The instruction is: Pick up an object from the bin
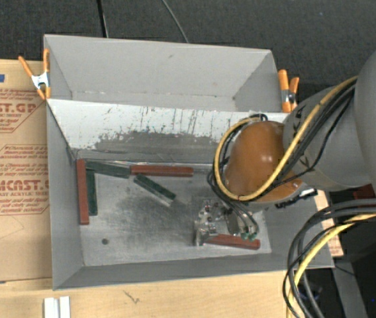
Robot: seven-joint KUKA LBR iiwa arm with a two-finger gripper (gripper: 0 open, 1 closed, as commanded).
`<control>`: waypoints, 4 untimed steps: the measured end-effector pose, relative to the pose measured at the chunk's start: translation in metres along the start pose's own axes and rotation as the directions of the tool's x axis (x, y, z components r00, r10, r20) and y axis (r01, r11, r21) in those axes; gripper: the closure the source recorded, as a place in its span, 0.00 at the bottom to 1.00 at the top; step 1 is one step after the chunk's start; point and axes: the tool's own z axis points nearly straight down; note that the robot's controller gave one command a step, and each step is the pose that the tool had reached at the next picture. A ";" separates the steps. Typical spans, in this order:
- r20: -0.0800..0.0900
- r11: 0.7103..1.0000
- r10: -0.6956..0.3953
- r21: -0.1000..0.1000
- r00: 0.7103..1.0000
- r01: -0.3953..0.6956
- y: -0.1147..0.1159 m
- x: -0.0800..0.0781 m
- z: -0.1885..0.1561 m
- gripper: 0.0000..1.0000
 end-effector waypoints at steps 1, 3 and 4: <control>0.000 1.000 0.000 0.000 1.000 0.000 0.000 0.000 0.000 1.00; 0.018 1.000 -0.012 0.000 1.000 0.012 -0.003 -0.008 -0.070 1.00; 0.013 0.997 -0.073 0.001 0.997 0.073 0.005 -0.010 -0.245 1.00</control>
Offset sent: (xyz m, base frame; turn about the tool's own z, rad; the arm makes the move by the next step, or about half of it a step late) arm 0.0216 -0.0050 0.1872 0.0312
